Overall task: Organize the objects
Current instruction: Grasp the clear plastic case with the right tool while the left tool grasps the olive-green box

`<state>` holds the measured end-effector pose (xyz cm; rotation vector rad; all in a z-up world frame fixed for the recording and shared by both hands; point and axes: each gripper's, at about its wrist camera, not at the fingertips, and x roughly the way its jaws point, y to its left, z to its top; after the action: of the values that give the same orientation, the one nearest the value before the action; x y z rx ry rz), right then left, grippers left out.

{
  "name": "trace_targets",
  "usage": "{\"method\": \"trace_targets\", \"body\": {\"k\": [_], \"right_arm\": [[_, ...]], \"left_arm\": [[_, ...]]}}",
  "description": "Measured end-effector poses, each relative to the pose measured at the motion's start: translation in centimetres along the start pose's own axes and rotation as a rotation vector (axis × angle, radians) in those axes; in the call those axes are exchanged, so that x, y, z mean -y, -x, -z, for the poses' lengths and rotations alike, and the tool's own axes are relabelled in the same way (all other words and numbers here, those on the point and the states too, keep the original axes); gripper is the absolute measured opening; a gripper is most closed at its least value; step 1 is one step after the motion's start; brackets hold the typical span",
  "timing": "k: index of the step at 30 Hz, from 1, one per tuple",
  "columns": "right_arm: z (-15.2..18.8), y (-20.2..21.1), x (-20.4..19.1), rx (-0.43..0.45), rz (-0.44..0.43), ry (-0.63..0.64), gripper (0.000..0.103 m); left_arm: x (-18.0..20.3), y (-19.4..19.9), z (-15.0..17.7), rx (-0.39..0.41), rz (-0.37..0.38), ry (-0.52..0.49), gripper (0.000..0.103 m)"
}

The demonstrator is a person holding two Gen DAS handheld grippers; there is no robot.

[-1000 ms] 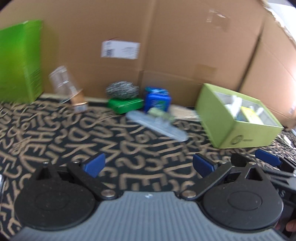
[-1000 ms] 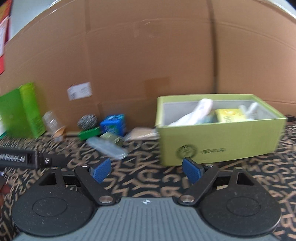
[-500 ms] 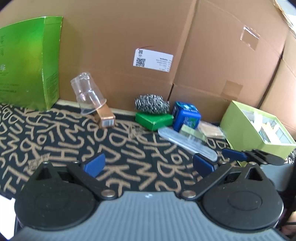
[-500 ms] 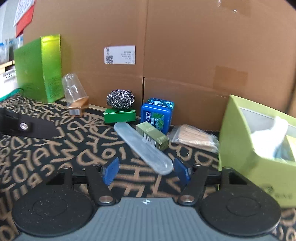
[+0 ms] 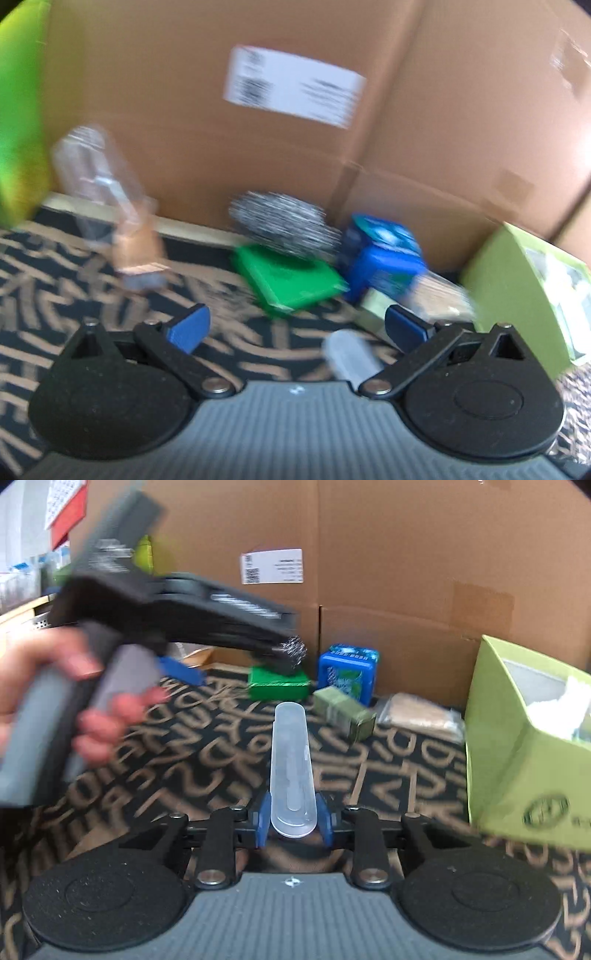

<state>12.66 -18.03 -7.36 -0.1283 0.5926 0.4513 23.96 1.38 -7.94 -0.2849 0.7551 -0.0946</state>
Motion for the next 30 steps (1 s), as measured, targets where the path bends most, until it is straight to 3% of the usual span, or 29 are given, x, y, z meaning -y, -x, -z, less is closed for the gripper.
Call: {"method": "trace_targets", "body": {"k": [3,11,14,16,21,25,26,28,30], "right_arm": [[1.1,1.5,-0.3,-0.008,0.005,0.006,0.030],[3.1,4.8,0.4,-0.029,0.019,-0.003,0.030],[3.7,5.8,0.5,-0.034,0.030,-0.010,0.030],[4.0,6.4,0.6,-0.036,0.033,-0.014,0.030],[4.5,7.1,0.3,-0.045,0.011,-0.018,0.030],[4.7,7.4,-0.4,-0.052,-0.017,-0.015,0.030],[4.8,7.3,-0.6,-0.048,-0.011,-0.015,0.030],[4.6,7.0,-0.9,-0.049,-0.006,-0.020,0.030],[4.3,6.7,-1.1,-0.046,-0.005,-0.036,0.032]], "left_arm": [[1.8,-0.6,0.8,-0.008,0.032,-0.036,0.103],[5.9,-4.0,-0.1,-0.048,0.004,-0.043,0.101],[6.5,-4.7,0.1,-0.032,-0.045,-0.091,0.077],[6.2,-3.9,0.7,-0.031,-0.001,-0.129,0.051],[4.4,-0.8,3.0,-0.063,0.093,-0.184,0.037],[3.4,1.8,4.6,-0.078,0.100,-0.197,0.039],[3.0,2.4,4.9,-0.066,0.083,-0.194,0.043],[3.0,3.4,5.6,-0.032,0.043,-0.186,0.065],[2.9,4.5,6.0,-0.013,0.023,-0.185,0.066]]}}
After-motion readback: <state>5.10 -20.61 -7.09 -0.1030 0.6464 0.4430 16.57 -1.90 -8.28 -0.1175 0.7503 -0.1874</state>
